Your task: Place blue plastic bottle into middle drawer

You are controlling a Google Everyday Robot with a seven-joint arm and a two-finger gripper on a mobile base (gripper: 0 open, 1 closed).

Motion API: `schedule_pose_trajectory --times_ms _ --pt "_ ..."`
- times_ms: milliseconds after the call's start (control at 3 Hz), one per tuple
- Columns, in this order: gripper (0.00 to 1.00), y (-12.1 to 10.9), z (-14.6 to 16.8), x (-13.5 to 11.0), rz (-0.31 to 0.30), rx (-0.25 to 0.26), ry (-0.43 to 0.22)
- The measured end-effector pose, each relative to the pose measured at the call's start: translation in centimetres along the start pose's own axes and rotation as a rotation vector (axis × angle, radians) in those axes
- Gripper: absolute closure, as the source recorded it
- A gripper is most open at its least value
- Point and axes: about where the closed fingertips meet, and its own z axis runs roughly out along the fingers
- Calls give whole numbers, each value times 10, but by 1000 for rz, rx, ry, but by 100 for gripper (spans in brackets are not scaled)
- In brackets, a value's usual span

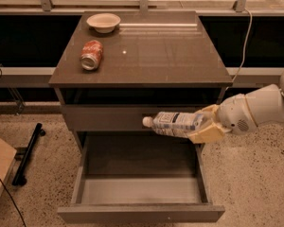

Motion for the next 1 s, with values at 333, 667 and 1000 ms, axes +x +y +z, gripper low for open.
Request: schedule_pose_trajectory --times_ms 333,667,1000 --pt "100 1 20 10 7 -21 0" --pt "100 1 46 25 5 -46 11" --pt "100 -2 70 44 20 -64 17"
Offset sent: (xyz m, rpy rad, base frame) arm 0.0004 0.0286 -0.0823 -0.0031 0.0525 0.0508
